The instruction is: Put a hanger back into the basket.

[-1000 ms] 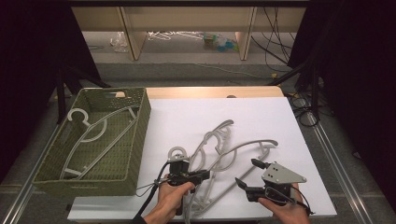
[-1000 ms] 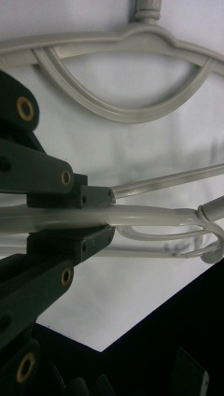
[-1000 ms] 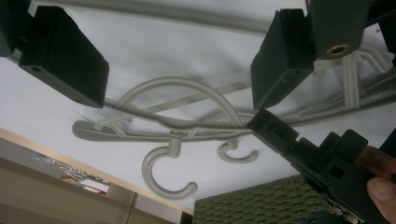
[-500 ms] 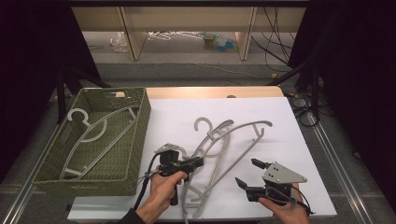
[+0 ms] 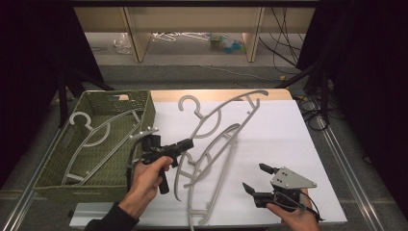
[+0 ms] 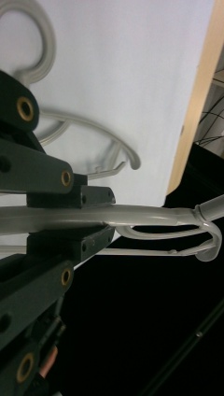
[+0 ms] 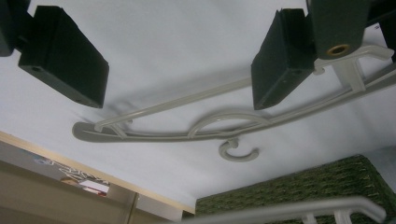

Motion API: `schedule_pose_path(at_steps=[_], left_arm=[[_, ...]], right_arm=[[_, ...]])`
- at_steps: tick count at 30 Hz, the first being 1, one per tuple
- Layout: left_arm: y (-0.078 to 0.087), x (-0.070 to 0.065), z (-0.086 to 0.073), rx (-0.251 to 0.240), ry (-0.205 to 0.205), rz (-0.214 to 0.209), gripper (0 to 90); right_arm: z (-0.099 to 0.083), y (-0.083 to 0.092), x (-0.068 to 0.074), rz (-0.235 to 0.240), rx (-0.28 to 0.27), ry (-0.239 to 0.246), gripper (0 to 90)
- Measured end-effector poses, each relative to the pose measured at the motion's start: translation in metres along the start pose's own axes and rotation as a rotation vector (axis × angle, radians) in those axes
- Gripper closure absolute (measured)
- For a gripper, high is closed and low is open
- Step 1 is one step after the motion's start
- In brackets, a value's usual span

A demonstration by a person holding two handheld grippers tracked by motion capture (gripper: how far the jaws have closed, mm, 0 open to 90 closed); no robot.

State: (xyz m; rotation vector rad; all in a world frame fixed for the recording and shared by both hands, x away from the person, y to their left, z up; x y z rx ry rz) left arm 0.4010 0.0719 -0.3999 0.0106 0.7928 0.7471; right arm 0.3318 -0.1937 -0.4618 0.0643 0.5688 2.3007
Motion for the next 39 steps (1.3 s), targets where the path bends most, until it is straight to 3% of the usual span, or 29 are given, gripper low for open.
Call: schedule_pose_path(at_steps=[4,7,8,10,19,28,32,39], left_arm=[[0.019,0.004,0.023,-0.028,-0.027,0.024,80.2],[0.036,0.009,0.040,-0.061,-0.021,0.037,80.2],[0.040,0.015,0.046,-0.078,-0.056,0.046,80.2],[0.049,0.018,0.052,-0.078,-0.020,0.055,80.2],[0.096,0.061,0.082,-0.157,-0.002,0.180,80.1],[0.142,0.102,0.095,-0.197,0.015,0.272,80.2],[0.156,0.118,0.098,-0.223,0.029,0.291,80.1],[0.174,0.145,0.099,-0.252,0.025,0.366,80.2]], right_arm=[[-0.001,0.001,-0.001,-0.001,0.009,0.000,20.0],[-0.001,0.001,-0.001,0.000,0.008,-0.002,20.0],[-0.001,0.002,-0.001,-0.001,0.016,-0.002,20.0],[-0.001,0.000,-0.001,0.001,0.009,-0.005,20.0],[-0.001,0.000,-0.001,0.002,0.010,-0.004,20.0],[-0.001,0.000,-0.002,-0.001,0.010,0.003,20.0],[-0.001,0.000,-0.002,-0.003,0.011,0.003,20.0],[-0.002,-0.001,-0.002,-0.002,0.010,0.001,20.0]])
Point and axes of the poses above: each handheld gripper's, and its own axes: y roughly backward along the jaws, z roughly out of its top, x roughly to its left, the point moved 7 cm from there along -y, roughly forward along the jaws, and after that the axes turned 2 degrees about y, right-handed, at the moved point
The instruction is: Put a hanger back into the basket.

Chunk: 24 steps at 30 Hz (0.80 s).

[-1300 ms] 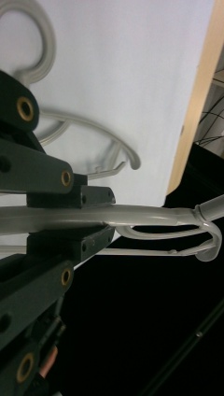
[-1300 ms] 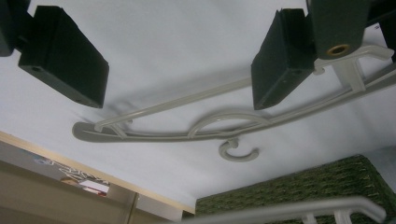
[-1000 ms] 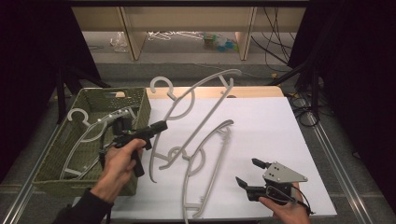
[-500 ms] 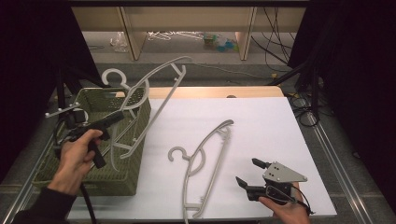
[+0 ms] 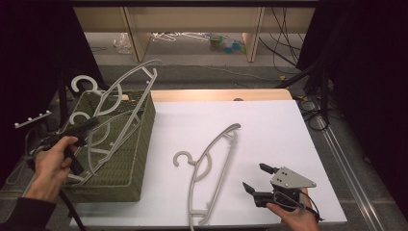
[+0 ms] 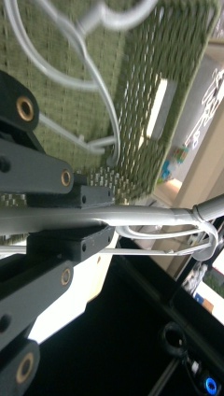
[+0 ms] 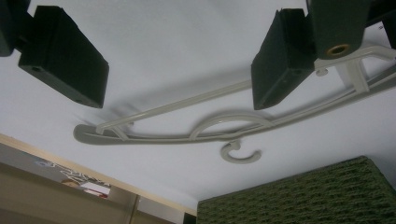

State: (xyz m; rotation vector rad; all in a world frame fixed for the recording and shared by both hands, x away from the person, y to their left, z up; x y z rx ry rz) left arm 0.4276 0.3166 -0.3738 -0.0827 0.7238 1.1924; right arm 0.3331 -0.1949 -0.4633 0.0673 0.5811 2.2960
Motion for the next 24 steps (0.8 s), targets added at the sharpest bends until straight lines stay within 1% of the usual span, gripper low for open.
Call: schedule_pose_path(at_steps=[2,3,4,5,6,7,8,10,11,14,18,19,21,22,24], left_arm=[[0.001,0.007,0.001,-0.001,0.000,0.010,80.1],[0.002,0.010,0.002,0.002,0.004,0.006,80.1],[0.002,0.010,0.002,0.002,0.004,0.006,80.1],[0.003,0.018,0.002,0.010,-0.007,0.022,80.2],[0.004,0.022,0.002,0.014,-0.010,0.021,80.1],[0.004,0.022,0.002,0.014,-0.010,0.021,80.0],[0.006,0.031,0.002,0.026,-0.009,0.032,80.1],[0.007,0.036,0.001,0.033,-0.018,0.037,80.1],[0.009,0.040,0.000,0.039,-0.027,0.048,80.1],[0.011,0.047,-0.002,0.056,-0.048,0.056,80.1],[0.015,0.063,-0.002,0.072,-0.102,0.088,80.1],[0.017,0.066,-0.002,0.074,-0.105,0.096,80.1],[0.019,0.072,-0.002,0.074,-0.108,0.089,80.0],[0.020,0.074,-0.003,0.078,-0.109,0.074,80.0],[0.022,0.075,-0.002,0.069,-0.112,0.063,80.0]], right_arm=[[0.000,0.000,0.000,0.000,0.000,-0.001,20.0],[0.000,0.000,0.000,0.000,0.000,0.000,20.0],[0.000,0.000,0.000,0.000,-0.001,0.000,20.0],[0.000,0.000,0.000,0.000,-0.001,0.000,20.0],[0.000,0.000,0.000,0.000,0.000,-0.001,20.0],[0.000,0.000,0.000,-0.002,0.003,-0.007,20.0],[-0.001,0.000,-0.001,-0.003,0.003,-0.007,20.0],[0.000,0.000,0.000,-0.001,0.002,-0.006,20.0],[0.000,0.000,0.000,-0.001,0.002,-0.006,20.0],[-0.001,0.000,0.000,0.002,0.004,-0.004,20.0],[-0.001,0.000,0.000,0.000,0.004,-0.007,20.0],[-0.001,0.000,0.000,0.000,0.005,-0.008,20.0],[-0.001,0.000,0.000,0.001,0.007,-0.010,20.0],[-0.001,0.000,0.000,-0.002,0.007,-0.010,20.0],[-0.001,0.000,0.000,0.002,0.008,-0.011,20.1]])
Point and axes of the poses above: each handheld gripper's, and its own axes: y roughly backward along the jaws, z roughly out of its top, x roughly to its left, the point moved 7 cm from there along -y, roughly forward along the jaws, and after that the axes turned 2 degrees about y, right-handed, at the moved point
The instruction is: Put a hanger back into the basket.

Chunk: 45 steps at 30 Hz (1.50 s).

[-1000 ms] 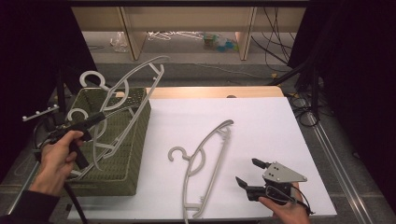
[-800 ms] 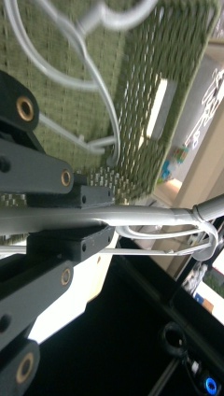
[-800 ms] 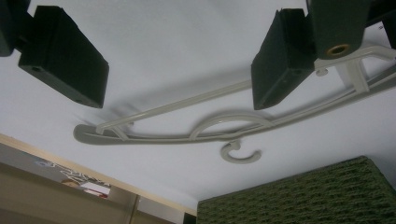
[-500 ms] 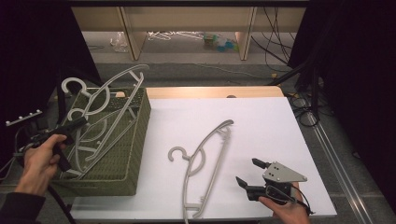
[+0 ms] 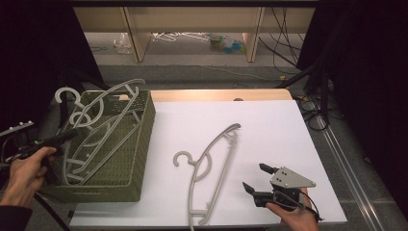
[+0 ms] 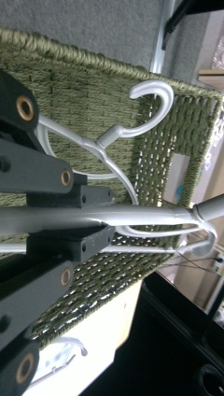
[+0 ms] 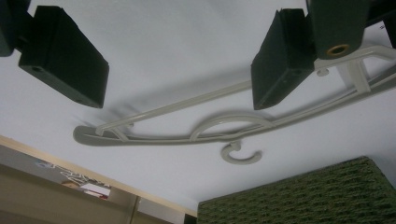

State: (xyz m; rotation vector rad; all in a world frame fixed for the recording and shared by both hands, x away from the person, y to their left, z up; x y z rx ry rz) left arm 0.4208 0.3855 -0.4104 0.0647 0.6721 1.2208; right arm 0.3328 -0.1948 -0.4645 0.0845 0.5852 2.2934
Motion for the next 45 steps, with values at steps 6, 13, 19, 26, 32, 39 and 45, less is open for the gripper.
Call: schedule_pose_path(at_steps=[6,13,19,26,32,39,45], left_arm=[[0.000,-0.001,0.006,0.017,-0.060,-0.004,80.0],[0.003,0.008,0.008,0.033,-0.128,-0.014,79.9],[0.008,0.020,0.003,0.046,-0.145,-0.023,80.0],[0.004,0.019,0.000,0.088,-0.178,-0.021,80.0],[-0.002,0.027,-0.005,0.135,-0.188,0.026,80.4],[-0.006,0.029,-0.007,0.164,-0.201,0.063,80.7],[-0.007,0.028,-0.009,0.216,-0.255,0.099,81.1]], right_arm=[[0.000,-0.001,0.000,-0.002,0.001,0.002,20.0],[0.000,-0.001,-0.002,-0.008,-0.012,0.001,20.1],[0.000,-0.001,-0.001,0.001,-0.004,-0.002,20.0],[-0.001,-0.002,0.000,0.002,0.002,-0.008,20.0],[-0.001,-0.002,-0.001,0.003,0.002,-0.009,20.1],[-0.001,-0.001,-0.001,0.001,0.013,-0.008,20.0],[-0.001,-0.003,0.000,0.003,0.004,-0.003,20.0]])
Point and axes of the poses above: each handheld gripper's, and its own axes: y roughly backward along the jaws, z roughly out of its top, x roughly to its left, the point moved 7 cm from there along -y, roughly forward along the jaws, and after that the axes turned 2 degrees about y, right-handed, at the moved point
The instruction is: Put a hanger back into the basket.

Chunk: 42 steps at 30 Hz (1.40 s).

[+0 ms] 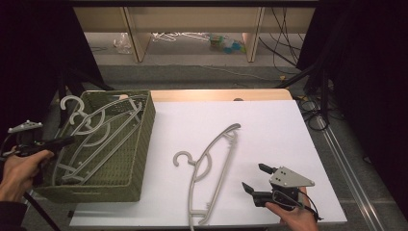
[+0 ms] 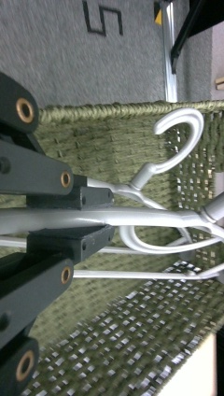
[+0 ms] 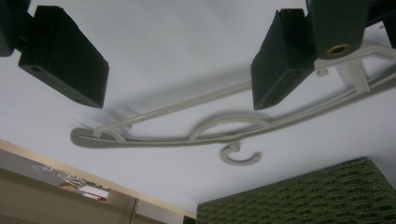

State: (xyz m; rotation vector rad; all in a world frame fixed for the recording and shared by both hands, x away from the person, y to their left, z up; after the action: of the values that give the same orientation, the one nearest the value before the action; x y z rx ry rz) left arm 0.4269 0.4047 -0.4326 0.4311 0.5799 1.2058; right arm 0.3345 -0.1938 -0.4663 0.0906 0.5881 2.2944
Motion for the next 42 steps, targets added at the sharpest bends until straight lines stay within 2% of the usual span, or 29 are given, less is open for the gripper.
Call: schedule_pose_path(at_steps=[2,3,4,5,8,10,11,12,13,14,16,17,18,19,20,22,26,28,30,33,36,37,40,42], left_arm=[[-0.001,0.000,0.001,0.020,-0.043,0.029,80.8],[-0.002,0.001,0.000,0.032,-0.066,0.062,80.8],[-0.002,0.003,-0.001,0.071,-0.096,0.078,81.0],[-0.008,-0.002,-0.001,0.038,-0.039,0.044,80.8],[-0.015,-0.005,-0.005,0.058,-0.045,0.034,80.8],[-0.020,-0.005,-0.008,0.069,-0.033,0.043,80.7],[-0.018,-0.001,-0.011,0.112,-0.067,0.048,80.8],[-0.022,-0.002,-0.011,0.088,-0.028,0.045,80.9],[-0.021,0.000,-0.012,0.103,-0.031,0.044,80.9],[-0.023,-0.002,-0.012,0.083,0.006,0.036,80.8],[-0.021,0.001,-0.016,0.124,-0.019,0.037,80.5],[-0.023,-0.002,-0.014,0.089,0.027,0.035,79.6],[-0.022,-0.002,-0.013,0.076,0.048,0.045,75.8],[-0.020,-0.001,-0.011,0.071,0.047,0.044,71.7],[-0.018,-0.005,-0.008,0.042,0.073,0.031,71.6],[-0.014,-0.011,-0.004,0.028,0.056,0.020,70.4],[0.000,-0.036,0.008,-0.043,0.081,-0.024,61.4],[0.009,-0.054,0.014,-0.086,0.087,-0.050,55.7],[0.019,-0.075,0.019,-0.120,0.093,-0.063,46.6],[0.028,-0.115,0.021,-0.158,0.054,-0.126,42.6],[0.029,-0.147,0.017,-0.147,0.034,-0.183,38.7],[0.027,-0.159,0.016,-0.153,0.035,-0.207,37.7],[0.023,-0.193,0.011,-0.121,0.015,-0.291,35.1],[0.019,-0.210,0.011,-0.133,0.003,-0.322,33.5]], right_arm=[[0.000,0.000,0.000,0.000,0.001,-0.004,20.1],[0.000,0.000,0.000,0.000,0.002,-0.003,20.0],[0.000,0.000,0.000,0.002,0.003,-0.002,20.1],[0.000,0.000,0.000,0.002,0.003,-0.002,20.1],[0.000,0.000,0.000,0.003,0.003,-0.001,20.0],[0.000,0.000,0.000,0.003,0.003,-0.004,20.0],[-0.001,0.000,0.000,0.005,0.005,-0.004,20.1],[-0.001,0.000,0.000,0.004,0.005,-0.002,20.0],[0.000,0.000,0.000,0.002,0.001,-0.002,20.0],[0.000,0.000,0.000,0.004,0.003,-0.001,20.0],[0.000,-0.001,0.000,0.001,-0.003,-0.003,20.0],[-0.001,0.000,0.000,0.004,0.003,-0.002,20.0],[0.000,0.000,0.000,0.004,0.002,-0.002,20.0],[0.000,-0.001,0.000,0.003,0.000,0.002,20.0],[0.000,-0.001,0.000,-0.002,-0.007,-0.003,20.0],[0.000,-0.001,0.000,0.000,-0.004,-0.001,20.0],[0.000,0.000,0.000,0.003,0.004,-0.003,20.0],[0.000,0.000,0.000,0.001,0.003,-0.003,20.0],[0.000,0.000,0.000,0.001,0.003,0.000,20.0],[0.000,0.000,0.000,0.003,0.006,-0.002,20.0],[0.000,0.001,0.001,0.002,0.001,0.002,20.0],[0.000,0.001,0.000,0.004,0.003,0.003,20.0],[0.000,0.002,0.000,-0.001,-0.002,0.002,20.0],[0.001,0.002,-0.001,-0.010,-0.012,0.000,20.0]])
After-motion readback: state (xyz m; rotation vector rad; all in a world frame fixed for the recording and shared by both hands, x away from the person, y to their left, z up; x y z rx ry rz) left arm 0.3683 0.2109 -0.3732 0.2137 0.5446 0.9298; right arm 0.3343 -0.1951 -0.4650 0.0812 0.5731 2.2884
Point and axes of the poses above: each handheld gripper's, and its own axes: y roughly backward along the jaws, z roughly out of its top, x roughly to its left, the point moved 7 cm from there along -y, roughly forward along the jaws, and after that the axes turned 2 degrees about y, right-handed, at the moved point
